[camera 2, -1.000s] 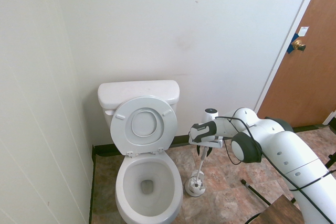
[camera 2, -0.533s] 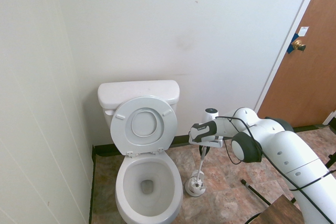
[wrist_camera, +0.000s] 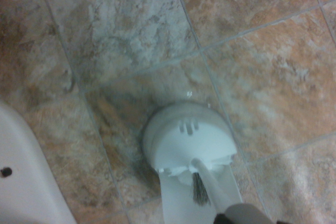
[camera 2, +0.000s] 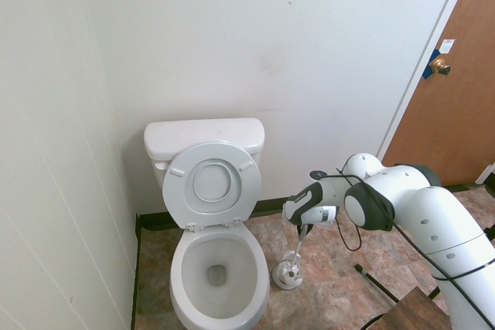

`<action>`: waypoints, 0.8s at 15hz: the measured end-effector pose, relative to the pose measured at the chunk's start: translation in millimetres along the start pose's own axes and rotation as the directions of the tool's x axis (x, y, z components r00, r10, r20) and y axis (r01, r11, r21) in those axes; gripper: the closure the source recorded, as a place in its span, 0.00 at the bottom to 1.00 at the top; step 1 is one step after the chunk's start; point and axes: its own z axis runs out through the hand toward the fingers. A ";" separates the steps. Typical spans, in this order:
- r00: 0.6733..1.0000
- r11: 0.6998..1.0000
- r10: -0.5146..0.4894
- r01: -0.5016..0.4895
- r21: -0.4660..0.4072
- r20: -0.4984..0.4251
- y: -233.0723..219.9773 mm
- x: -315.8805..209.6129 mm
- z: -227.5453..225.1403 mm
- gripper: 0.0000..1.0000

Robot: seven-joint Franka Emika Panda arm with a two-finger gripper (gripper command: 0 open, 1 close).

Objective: Clean the toilet

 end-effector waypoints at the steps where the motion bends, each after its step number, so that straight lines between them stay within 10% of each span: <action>1: 1.000 1.000 -0.001 0.001 0.011 -0.002 8.9 -3.8 -2.9 1.00; 12: 0.990 0.985 -0.120 0.128 0.114 -0.075 75.8 -35.9 -174.6 1.00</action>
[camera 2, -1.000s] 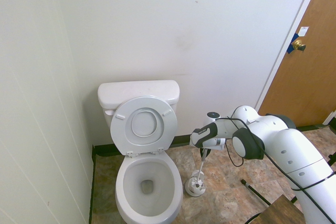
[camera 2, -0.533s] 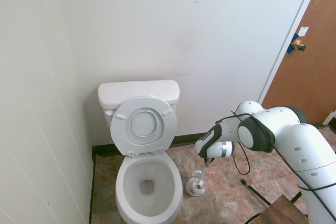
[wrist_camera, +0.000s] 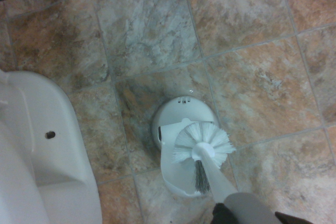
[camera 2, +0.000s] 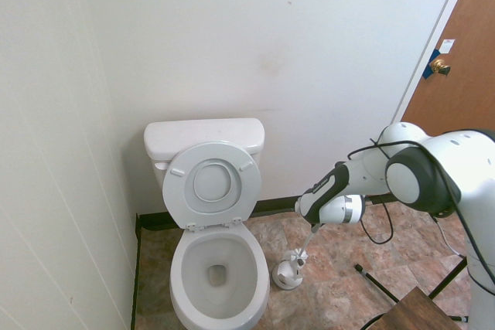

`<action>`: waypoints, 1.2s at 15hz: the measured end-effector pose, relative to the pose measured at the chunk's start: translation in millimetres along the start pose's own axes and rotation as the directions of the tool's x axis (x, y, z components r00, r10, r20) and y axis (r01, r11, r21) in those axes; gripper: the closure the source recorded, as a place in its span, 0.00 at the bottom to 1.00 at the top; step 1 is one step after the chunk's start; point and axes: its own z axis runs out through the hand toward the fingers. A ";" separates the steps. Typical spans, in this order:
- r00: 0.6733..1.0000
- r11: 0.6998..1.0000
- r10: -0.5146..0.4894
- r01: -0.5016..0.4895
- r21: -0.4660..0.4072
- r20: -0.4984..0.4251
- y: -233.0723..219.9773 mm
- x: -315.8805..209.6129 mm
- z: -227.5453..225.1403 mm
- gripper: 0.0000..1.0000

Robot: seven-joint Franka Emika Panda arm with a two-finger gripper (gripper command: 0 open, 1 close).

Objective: Clean the toilet

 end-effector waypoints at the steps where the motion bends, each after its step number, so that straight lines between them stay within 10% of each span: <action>1: 1.000 1.000 -0.024 0.024 0.004 -0.010 6.1 -7.1 -18.8 1.00; 12: 0.982 0.980 -0.175 0.180 0.083 -0.070 -33.2 -128.7 -262.7 1.00; 18: 0.970 0.960 -0.238 0.244 0.134 -0.056 -46.4 -212.8 -278.7 1.00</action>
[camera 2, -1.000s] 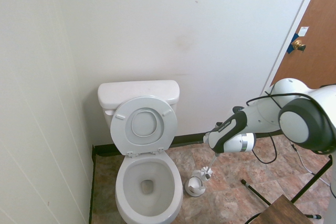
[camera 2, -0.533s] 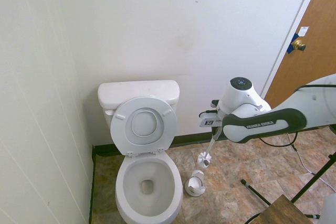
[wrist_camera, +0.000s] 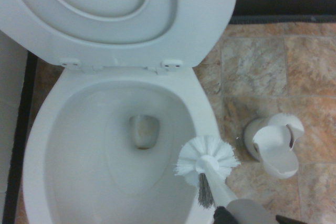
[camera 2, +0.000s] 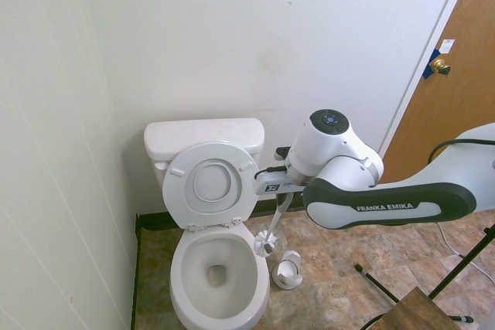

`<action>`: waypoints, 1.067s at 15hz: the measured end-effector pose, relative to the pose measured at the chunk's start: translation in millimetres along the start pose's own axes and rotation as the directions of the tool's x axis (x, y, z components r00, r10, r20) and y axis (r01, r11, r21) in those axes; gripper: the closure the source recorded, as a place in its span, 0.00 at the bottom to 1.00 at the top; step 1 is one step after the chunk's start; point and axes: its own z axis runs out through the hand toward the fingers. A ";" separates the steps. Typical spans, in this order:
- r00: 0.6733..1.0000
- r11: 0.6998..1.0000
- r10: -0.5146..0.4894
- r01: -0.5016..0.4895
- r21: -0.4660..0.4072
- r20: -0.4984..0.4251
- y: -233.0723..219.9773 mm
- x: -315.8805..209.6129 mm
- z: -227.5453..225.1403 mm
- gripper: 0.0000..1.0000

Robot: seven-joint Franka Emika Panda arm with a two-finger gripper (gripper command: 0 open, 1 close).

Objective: Clean the toilet

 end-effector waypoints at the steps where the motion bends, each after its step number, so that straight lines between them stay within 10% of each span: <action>1: 1.000 1.000 -0.007 0.007 0.006 0.001 -5.1 -5.3 2.9 1.00; 16: 0.999 0.998 -0.037 0.036 0.042 0.008 -76.9 -37.5 131.1 1.00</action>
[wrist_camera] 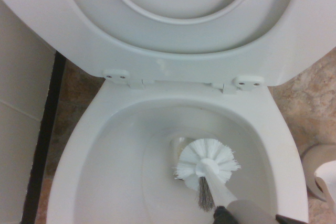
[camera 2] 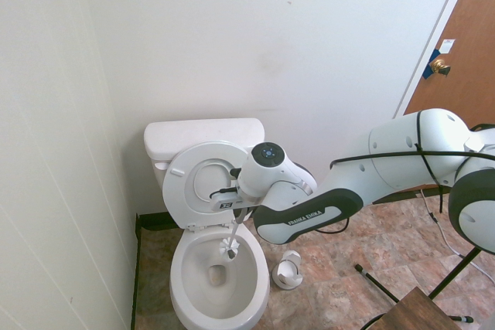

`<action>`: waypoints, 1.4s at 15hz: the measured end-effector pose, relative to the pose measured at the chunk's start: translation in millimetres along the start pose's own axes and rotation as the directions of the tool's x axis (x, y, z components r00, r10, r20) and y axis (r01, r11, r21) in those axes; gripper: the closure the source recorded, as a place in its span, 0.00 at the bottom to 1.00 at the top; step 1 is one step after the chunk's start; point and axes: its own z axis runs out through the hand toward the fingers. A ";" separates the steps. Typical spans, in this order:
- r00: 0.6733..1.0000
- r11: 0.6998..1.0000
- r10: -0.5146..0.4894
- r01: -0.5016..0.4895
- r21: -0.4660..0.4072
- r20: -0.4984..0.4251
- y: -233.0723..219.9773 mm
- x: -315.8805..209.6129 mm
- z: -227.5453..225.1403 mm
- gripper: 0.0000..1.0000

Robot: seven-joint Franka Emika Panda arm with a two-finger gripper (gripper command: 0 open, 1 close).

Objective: Clean the toilet

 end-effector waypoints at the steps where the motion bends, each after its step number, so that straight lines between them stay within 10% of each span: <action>1: 1.000 1.000 -0.001 0.001 -0.013 -0.001 -1.0 -0.6 5.7 1.00; 21: 1.000 0.998 0.016 -0.017 -0.060 -0.021 -75.0 -96.4 161.7 1.00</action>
